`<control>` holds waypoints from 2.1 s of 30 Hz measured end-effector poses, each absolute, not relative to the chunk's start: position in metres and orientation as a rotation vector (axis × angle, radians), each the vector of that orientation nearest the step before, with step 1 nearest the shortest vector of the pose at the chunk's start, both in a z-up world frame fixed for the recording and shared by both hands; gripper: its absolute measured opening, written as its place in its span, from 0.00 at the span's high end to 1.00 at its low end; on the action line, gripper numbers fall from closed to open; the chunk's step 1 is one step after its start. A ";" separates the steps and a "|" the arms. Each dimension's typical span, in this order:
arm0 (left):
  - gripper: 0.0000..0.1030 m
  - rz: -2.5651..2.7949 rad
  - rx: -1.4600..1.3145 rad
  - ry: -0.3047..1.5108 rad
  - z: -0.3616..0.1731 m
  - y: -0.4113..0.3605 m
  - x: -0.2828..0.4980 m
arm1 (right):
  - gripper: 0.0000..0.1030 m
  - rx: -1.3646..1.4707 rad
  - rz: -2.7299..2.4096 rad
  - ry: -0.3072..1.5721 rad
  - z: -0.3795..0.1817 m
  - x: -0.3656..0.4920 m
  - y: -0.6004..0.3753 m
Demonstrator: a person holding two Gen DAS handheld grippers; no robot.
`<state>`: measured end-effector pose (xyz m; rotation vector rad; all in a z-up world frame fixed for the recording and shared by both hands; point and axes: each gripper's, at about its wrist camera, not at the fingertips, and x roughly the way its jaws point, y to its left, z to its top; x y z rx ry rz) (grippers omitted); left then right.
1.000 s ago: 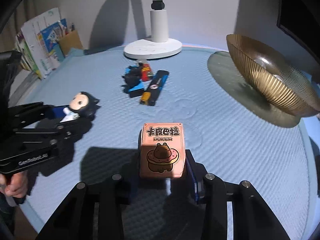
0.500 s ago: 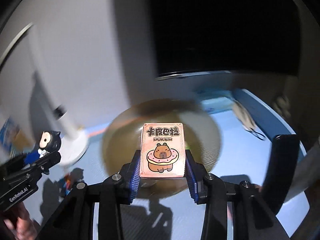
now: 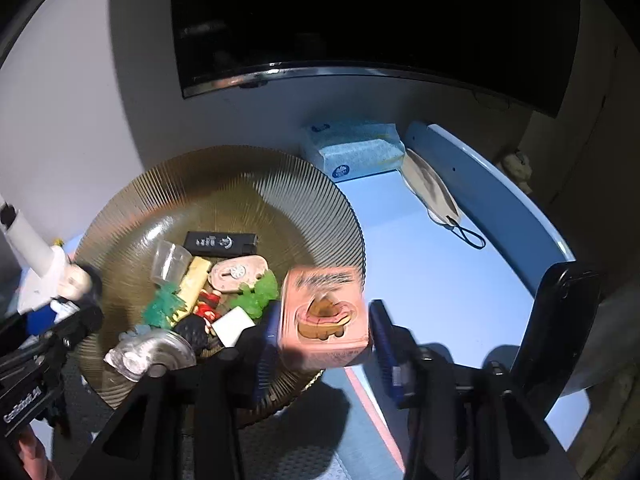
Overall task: Organize rigid objects
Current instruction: 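Carry the figurine and card box over the amber bowl and release them, then withdraw both open grippers back toward the remaining objects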
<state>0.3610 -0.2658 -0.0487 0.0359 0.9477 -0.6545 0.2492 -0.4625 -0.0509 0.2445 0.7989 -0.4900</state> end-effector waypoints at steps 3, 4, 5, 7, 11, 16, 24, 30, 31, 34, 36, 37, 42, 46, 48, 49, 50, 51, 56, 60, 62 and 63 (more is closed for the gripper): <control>0.21 -0.617 -0.019 0.862 -0.028 -0.240 0.353 | 0.37 0.279 -0.487 0.709 -0.038 0.232 -0.464; 0.21 -0.603 -0.028 0.829 -0.019 -0.229 0.347 | 0.37 0.282 -0.495 0.687 -0.033 0.225 -0.463; 0.21 -0.591 -0.031 0.811 -0.012 -0.221 0.343 | 0.36 0.285 -0.498 0.671 -0.028 0.220 -0.462; 0.21 -0.548 -0.042 0.771 0.002 -0.195 0.329 | 0.36 0.305 -0.479 0.648 -0.022 0.210 -0.459; 0.21 -0.462 -0.065 0.727 0.018 -0.137 0.300 | 0.36 0.367 -0.387 0.634 -0.015 0.196 -0.445; 0.21 -0.344 -0.133 0.721 0.020 -0.067 0.273 | 0.35 0.317 -0.300 0.614 -0.004 0.185 -0.395; 0.21 -0.135 -0.179 0.824 -0.034 0.022 0.250 | 0.23 0.221 -0.094 0.679 -0.038 0.197 -0.296; 0.21 -0.059 -0.133 0.925 -0.096 0.043 0.250 | 0.23 0.166 0.027 0.748 -0.106 0.215 -0.246; 0.21 -0.051 -0.134 0.932 -0.103 0.045 0.249 | 0.23 0.160 0.037 0.749 -0.113 0.216 -0.242; 0.21 -0.044 -0.109 0.912 -0.108 0.044 0.245 | 0.23 0.144 0.055 0.754 -0.133 0.220 -0.236; 0.20 -0.063 -0.078 0.910 -0.109 0.035 0.244 | 0.23 0.114 0.033 0.794 -0.138 0.230 -0.233; 0.20 -0.055 -0.048 0.922 -0.110 0.031 0.245 | 0.23 0.097 0.024 0.785 -0.136 0.231 -0.230; 0.20 -0.064 -0.001 0.925 -0.111 0.023 0.244 | 0.22 0.037 0.031 0.807 -0.141 0.236 -0.220; 0.19 -0.066 -0.011 0.926 -0.111 0.025 0.245 | 0.21 0.025 0.036 0.816 -0.142 0.239 -0.219; 0.19 -0.064 -0.005 0.927 -0.112 0.024 0.244 | 0.21 0.015 0.013 0.820 -0.143 0.240 -0.219; 0.19 -0.063 -0.001 0.928 -0.112 0.024 0.244 | 0.21 0.011 0.006 0.823 -0.143 0.240 -0.219; 0.19 -0.061 0.004 0.929 -0.112 0.024 0.245 | 0.21 0.005 0.001 0.829 -0.144 0.241 -0.218; 0.19 -0.059 0.010 0.931 -0.112 0.023 0.245 | 0.21 0.001 0.001 0.831 -0.144 0.242 -0.218; 0.18 -0.058 0.011 0.931 -0.112 0.025 0.246 | 0.21 0.000 -0.001 0.825 -0.143 0.241 -0.217; 0.18 -0.066 0.000 0.923 -0.111 0.026 0.246 | 0.21 0.007 -0.018 0.815 -0.142 0.240 -0.219; 0.18 -0.068 -0.003 0.926 -0.111 0.026 0.245 | 0.21 0.011 -0.022 0.810 -0.142 0.240 -0.220; 0.18 -0.069 -0.005 0.926 -0.111 0.026 0.245 | 0.21 0.011 -0.023 0.810 -0.142 0.240 -0.221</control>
